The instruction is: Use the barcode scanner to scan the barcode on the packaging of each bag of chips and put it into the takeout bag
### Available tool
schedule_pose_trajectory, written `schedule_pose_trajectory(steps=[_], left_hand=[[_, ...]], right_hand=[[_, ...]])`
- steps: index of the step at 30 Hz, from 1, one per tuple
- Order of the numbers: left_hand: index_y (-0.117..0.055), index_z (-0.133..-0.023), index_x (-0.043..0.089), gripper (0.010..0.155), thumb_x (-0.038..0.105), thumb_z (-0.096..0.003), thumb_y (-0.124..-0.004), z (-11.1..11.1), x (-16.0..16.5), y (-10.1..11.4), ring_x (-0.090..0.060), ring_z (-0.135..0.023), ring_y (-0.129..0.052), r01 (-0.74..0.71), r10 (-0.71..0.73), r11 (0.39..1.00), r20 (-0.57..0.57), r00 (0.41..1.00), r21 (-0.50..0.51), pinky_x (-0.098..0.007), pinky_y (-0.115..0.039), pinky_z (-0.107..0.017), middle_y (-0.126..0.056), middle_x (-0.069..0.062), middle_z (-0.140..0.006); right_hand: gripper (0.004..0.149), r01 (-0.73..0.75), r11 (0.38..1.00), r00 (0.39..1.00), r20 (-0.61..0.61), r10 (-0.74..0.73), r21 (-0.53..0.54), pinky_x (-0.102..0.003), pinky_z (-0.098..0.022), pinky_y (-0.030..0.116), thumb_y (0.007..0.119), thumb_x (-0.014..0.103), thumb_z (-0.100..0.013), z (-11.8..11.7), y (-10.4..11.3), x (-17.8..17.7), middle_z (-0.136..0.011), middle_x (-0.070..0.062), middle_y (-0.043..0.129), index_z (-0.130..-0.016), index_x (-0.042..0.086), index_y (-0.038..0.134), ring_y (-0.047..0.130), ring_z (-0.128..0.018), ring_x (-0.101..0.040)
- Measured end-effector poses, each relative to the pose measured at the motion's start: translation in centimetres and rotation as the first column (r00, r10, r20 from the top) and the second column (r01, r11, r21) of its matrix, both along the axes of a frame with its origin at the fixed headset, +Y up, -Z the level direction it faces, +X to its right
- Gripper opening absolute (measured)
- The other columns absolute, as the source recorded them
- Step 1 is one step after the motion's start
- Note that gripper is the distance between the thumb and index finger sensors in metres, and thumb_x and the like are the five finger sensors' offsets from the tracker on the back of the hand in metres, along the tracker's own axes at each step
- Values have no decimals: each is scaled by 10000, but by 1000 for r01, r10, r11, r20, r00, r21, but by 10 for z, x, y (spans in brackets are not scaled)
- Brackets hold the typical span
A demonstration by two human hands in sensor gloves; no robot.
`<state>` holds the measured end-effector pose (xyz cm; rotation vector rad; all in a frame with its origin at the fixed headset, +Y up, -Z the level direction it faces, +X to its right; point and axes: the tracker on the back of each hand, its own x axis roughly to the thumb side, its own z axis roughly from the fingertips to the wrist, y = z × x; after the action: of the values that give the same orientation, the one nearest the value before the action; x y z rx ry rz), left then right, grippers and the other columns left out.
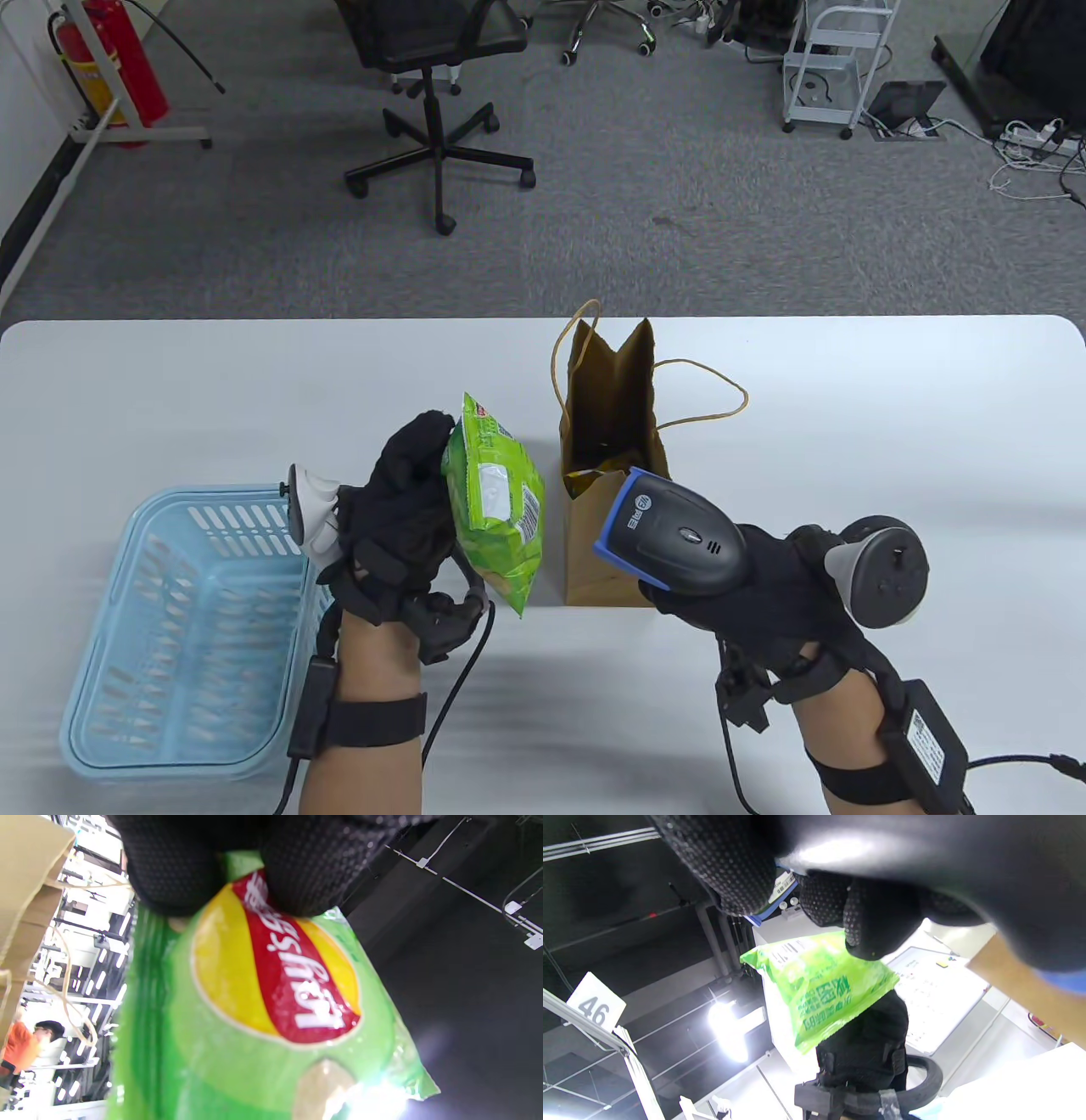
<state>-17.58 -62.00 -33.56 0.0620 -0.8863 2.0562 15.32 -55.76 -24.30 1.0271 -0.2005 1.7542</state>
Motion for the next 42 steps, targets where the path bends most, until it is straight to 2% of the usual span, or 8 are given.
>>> schedule_pose_trajectory(steps=[7, 14, 19, 27, 42], left_hand=[[-716, -1021, 232, 536, 188, -502, -844, -4, 5, -2, -232, -729, -922, 62, -63, 998, 22, 998, 34, -473, -856, -579, -809, -16, -890], [-740, -1004, 237, 522, 194, -497, -857, -5, 5, -10, -222, -726, -940, 99, -98, 995, -8, 995, 14, -460, -868, -573, -828, -10, -883], [-773, -962, 268, 473, 196, -502, -860, -8, 5, -16, -226, -725, -939, 92, -92, 996, -8, 996, -4, -463, -865, -563, -829, -13, -887], [-776, -956, 267, 467, 196, -502, -861, -10, 5, -18, -226, -724, -947, 89, -89, 996, -7, 996, -18, -449, -877, -553, -830, -13, -886], [-776, -952, 270, 466, 195, -501, -863, -8, 8, -15, -217, -736, -950, 69, -70, 997, -10, 998, -27, -441, -888, -574, -831, -8, -889]], right_hand=[[553, -41, 999, 999, -20, 40, -14, -532, -390, 875, 845, 356, -584, 0, -3, -7, -747, -190, 942, -950, -47, 746, 1073, -496, -333], [561, -66, 997, 998, -23, 65, -40, -534, -389, 875, 848, 351, -583, -5, -8, -7, -740, -191, 945, -941, -70, 751, 1073, -493, -334], [561, -85, 995, 996, -30, 83, -56, -535, -388, 874, 848, 352, -583, -8, -13, -10, -740, -192, 943, -941, -69, 750, 1072, -493, -335], [560, -107, 992, 994, -32, 105, -68, -535, -389, 873, 848, 352, -584, -10, -16, -15, -741, -194, 943, -941, -68, 750, 1072, -493, -336], [568, -83, 994, 996, -36, 80, -74, -544, -391, 867, 848, 348, -583, -10, -11, -12, -747, -204, 939, -948, -74, 742, 1068, -498, -347]])
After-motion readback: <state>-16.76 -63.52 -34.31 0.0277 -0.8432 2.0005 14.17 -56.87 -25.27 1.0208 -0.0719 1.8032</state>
